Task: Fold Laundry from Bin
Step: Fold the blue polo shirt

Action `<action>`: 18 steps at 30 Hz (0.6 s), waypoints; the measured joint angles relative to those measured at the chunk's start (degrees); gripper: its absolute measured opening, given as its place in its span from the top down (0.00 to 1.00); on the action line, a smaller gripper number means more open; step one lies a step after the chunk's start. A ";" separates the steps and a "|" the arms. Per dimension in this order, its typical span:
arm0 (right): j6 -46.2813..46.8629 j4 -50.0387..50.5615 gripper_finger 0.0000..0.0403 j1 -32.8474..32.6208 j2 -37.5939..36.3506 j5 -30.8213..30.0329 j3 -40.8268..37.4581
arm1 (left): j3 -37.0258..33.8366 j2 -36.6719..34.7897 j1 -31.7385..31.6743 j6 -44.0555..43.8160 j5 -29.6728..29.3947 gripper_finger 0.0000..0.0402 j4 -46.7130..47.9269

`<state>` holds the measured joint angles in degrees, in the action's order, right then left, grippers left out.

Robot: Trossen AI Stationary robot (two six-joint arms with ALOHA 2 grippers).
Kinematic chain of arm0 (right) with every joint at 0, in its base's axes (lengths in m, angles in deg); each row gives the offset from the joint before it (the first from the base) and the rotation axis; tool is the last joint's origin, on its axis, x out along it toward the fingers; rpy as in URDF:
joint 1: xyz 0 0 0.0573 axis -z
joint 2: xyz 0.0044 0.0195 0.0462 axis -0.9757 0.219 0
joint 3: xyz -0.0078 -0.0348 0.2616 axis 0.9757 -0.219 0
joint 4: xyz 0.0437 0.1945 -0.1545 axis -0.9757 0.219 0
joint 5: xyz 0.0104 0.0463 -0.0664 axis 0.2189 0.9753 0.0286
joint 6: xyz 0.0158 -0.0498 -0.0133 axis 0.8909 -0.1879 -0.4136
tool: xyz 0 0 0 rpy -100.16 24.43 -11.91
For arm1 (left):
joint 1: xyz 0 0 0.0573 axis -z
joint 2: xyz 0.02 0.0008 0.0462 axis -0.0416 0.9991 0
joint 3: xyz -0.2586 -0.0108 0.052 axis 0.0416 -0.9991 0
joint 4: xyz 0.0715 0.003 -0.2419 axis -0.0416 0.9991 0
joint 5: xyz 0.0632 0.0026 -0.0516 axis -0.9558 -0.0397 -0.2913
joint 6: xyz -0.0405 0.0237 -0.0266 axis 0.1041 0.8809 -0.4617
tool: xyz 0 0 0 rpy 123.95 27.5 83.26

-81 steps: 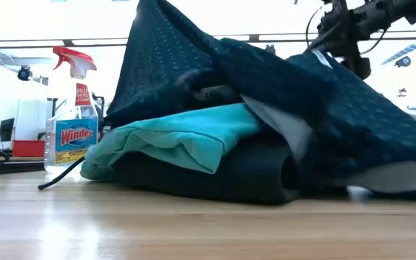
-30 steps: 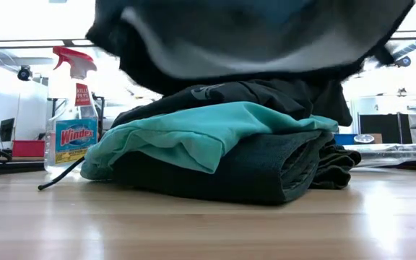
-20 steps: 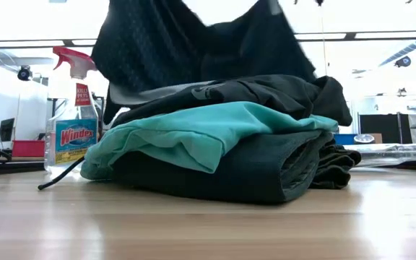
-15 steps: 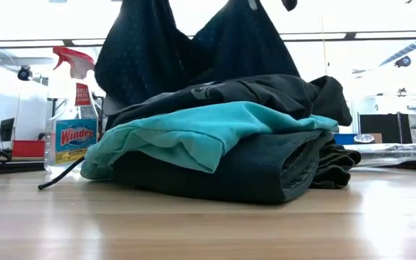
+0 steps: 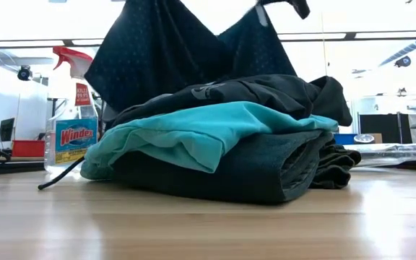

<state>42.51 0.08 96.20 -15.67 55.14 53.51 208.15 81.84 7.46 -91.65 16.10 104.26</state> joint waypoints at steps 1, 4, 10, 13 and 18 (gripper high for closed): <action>-0.02 2.48 0.98 0.68 -0.62 -4.00 0.00 | 0.00 -0.43 -0.96 -0.46 -3.04 1.00 0.00; 4.62 8.30 0.98 2.66 -1.87 -11.12 0.00 | -0.11 -1.30 -4.87 -5.65 -8.83 1.00 -0.04; 9.37 2.36 0.98 -0.96 -0.67 -1.25 -1.08 | -3.52 0.19 -8.24 -7.44 0.34 1.00 -2.49; 9.46 -2.85 0.98 -3.29 1.35 2.14 -1.09 | -7.11 0.60 -8.07 -4.33 6.50 1.00 -9.29; 10.93 -10.86 0.98 -5.17 4.68 9.18 -1.12 | -13.33 0.41 -7.89 0.09 15.07 1.00 -24.79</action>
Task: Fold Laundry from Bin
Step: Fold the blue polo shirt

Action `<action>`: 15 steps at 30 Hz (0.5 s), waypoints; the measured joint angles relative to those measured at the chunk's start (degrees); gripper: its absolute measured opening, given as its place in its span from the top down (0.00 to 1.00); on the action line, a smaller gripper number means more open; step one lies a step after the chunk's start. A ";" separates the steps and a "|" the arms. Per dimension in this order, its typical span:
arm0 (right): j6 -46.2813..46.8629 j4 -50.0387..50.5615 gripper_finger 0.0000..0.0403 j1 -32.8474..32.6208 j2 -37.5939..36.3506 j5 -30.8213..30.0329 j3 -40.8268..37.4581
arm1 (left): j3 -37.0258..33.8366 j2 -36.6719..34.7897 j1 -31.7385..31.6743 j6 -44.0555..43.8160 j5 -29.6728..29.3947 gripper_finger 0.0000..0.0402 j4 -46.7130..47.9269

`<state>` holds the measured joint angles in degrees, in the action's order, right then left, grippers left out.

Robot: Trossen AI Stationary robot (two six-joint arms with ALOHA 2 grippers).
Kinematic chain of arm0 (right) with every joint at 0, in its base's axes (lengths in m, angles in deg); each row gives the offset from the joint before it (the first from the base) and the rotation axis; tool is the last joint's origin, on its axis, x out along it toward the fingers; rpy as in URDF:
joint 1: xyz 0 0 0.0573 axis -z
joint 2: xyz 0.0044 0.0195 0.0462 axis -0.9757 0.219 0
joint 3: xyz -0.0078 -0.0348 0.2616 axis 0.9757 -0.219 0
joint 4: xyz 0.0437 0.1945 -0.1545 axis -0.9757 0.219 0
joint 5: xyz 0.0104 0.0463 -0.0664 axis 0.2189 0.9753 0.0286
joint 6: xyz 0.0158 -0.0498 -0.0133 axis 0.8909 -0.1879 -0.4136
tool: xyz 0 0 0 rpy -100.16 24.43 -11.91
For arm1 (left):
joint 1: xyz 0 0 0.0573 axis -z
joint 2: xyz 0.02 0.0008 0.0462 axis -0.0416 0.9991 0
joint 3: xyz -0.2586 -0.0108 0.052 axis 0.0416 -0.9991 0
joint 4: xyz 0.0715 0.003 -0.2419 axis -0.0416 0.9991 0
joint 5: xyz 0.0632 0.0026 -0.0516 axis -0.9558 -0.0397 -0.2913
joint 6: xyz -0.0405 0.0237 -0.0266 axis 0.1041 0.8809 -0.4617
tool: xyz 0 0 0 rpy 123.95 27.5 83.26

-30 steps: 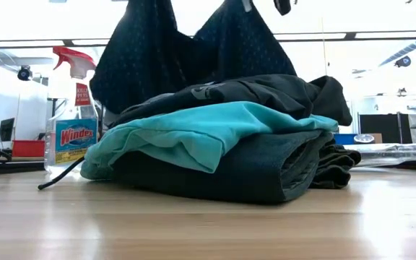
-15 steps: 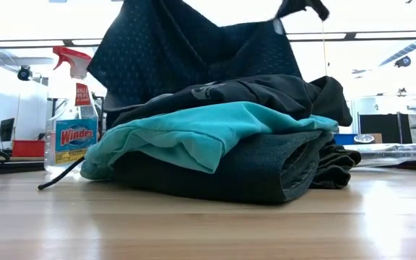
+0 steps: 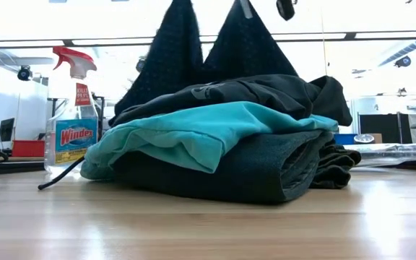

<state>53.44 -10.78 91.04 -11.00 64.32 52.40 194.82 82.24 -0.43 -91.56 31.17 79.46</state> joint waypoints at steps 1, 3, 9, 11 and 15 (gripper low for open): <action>0.08 -1.59 0.98 -0.21 0.66 1.21 0.00 | -1.10 -0.06 -0.02 0.99 1.65 1.00 -3.30; 0.77 -4.52 0.98 -0.34 1.78 3.79 -0.02 | -3.15 -0.32 -0.10 2.90 5.06 1.00 -8.50; 2.18 -9.72 0.98 -0.32 3.45 7.30 -0.02 | -7.65 -0.92 -0.35 11.31 13.38 0.96 -18.77; 2.26 -10.05 0.98 -0.32 3.63 7.26 -0.02 | -8.57 -0.92 -0.37 12.86 15.51 0.93 -20.44; 2.40 -10.33 0.98 -0.32 3.89 7.25 -0.02 | -10.76 -1.20 -0.44 13.51 16.06 0.86 -23.13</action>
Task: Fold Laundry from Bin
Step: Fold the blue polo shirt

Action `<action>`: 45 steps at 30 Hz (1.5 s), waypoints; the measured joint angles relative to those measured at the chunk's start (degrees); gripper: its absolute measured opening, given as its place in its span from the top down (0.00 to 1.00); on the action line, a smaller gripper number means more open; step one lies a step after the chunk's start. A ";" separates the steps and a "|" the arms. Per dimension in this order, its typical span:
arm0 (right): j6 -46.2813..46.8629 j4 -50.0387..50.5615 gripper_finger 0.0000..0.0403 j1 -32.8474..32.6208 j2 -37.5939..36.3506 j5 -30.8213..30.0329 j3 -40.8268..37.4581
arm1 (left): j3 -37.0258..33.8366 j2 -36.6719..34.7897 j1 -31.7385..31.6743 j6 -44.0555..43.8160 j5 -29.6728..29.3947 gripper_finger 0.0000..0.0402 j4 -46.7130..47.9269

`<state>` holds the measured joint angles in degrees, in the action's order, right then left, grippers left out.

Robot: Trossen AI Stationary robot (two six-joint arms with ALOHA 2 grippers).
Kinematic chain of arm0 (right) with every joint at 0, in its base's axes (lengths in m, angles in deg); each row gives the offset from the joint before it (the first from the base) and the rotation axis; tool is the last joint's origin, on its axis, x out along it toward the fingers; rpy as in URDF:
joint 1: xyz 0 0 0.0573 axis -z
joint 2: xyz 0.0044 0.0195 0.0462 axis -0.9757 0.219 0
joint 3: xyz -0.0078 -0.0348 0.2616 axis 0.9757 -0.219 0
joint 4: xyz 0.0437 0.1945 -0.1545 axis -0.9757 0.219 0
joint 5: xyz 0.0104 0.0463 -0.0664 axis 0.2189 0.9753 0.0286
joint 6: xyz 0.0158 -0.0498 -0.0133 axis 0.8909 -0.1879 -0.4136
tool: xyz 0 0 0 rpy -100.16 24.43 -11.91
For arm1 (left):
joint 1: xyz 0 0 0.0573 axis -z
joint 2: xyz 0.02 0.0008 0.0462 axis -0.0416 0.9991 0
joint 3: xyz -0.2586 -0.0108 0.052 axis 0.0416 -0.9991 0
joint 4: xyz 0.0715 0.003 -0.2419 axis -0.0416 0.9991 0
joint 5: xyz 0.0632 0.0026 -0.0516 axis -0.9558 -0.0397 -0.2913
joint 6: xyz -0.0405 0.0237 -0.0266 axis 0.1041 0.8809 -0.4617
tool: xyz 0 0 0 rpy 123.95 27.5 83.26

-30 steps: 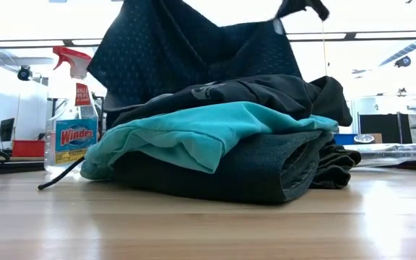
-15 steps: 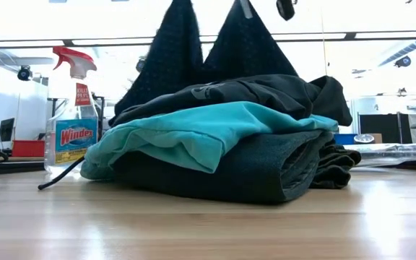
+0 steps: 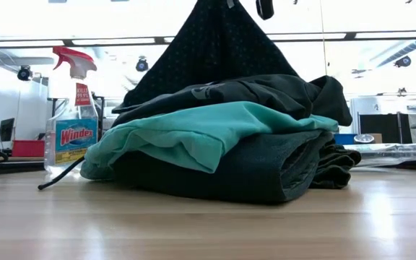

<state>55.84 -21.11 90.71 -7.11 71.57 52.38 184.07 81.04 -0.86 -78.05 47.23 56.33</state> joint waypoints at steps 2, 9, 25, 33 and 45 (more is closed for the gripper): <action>0.00 -0.50 0.98 0.00 0.30 -0.01 0.00 | -0.60 0.00 -0.29 0.00 -0.08 0.82 -0.50; -0.17 -1.42 0.98 -0.02 1.02 -0.73 0.00 | -3.56 0.04 -1.07 -0.19 -1.61 0.66 -5.35; -1.18 -3.49 0.98 -0.42 1.93 -0.68 0.02 | -5.03 2.56 -0.33 1.78 -15.01 0.76 -9.68; -1.05 -3.71 0.92 -0.31 1.06 -1.82 0.02 | -4.39 2.06 -0.17 3.65 -15.44 0.97 -9.76; -7.44 -2.34 0.57 0.26 -5.30 -1.70 -0.13 | 16.29 0.02 0.40 17.59 -14.77 1.00 2.67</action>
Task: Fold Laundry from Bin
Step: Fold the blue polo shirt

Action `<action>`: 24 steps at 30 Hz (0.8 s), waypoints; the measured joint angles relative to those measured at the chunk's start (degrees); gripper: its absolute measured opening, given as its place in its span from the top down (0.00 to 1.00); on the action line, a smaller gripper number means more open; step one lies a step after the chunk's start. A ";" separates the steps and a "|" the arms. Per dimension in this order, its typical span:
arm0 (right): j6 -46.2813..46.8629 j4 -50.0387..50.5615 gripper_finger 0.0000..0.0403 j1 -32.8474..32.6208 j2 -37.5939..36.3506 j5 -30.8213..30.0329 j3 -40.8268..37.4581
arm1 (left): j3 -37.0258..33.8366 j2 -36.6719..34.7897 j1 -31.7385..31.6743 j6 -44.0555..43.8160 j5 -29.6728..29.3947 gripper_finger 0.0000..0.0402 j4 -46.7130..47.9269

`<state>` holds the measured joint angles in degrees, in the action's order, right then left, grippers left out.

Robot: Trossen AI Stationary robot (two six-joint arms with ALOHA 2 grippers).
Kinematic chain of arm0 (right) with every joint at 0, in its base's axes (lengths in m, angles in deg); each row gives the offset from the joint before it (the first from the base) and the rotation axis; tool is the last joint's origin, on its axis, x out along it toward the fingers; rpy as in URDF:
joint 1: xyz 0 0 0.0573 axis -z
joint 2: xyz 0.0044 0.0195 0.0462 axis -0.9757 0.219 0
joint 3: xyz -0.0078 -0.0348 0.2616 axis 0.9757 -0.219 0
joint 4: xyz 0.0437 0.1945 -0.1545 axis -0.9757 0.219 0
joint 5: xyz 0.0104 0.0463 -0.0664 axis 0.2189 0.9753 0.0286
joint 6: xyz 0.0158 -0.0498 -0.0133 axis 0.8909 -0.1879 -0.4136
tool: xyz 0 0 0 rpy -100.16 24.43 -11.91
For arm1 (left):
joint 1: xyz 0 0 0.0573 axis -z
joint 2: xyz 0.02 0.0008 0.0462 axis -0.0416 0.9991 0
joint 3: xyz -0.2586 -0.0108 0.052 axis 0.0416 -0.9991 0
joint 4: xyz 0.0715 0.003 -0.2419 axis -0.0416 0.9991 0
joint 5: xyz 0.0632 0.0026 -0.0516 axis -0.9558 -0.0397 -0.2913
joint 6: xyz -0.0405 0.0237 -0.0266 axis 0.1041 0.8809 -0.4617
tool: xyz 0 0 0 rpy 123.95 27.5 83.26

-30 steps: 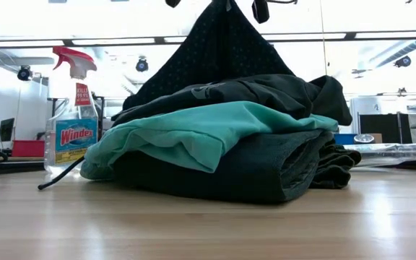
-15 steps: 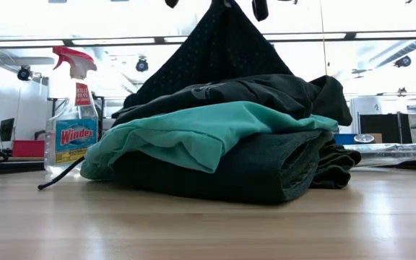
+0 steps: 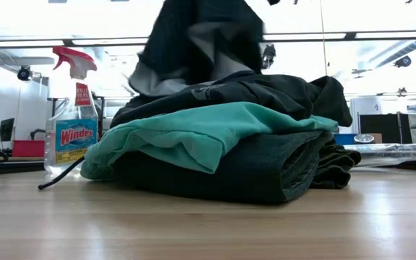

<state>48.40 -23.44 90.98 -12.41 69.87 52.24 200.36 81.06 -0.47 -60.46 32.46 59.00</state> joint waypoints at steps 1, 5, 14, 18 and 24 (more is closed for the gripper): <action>-1.28 -0.18 0.54 0.00 -0.67 0.00 0.06 | 1.90 0.15 0.15 2.30 2.26 1.00 1.03; -5.89 -0.28 0.46 -0.02 -1.97 0.69 0.15 | 9.59 0.28 0.93 9.50 12.22 1.00 1.72; -9.76 -1.00 0.34 0.00 -1.90 5.62 0.11 | 9.80 -3.23 1.07 15.01 27.60 1.00 -3.18; -13.46 -2.90 0.31 -0.04 -1.31 18.56 0.11 | 9.86 -3.95 0.99 20.08 43.23 1.00 -1.83; -19.09 -2.97 0.30 -0.77 1.48 23.25 0.13 | 9.71 -3.49 1.18 27.54 61.13 1.00 4.45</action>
<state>29.31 -26.41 90.21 -10.93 93.12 52.38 210.07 77.57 0.71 -32.92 93.59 63.45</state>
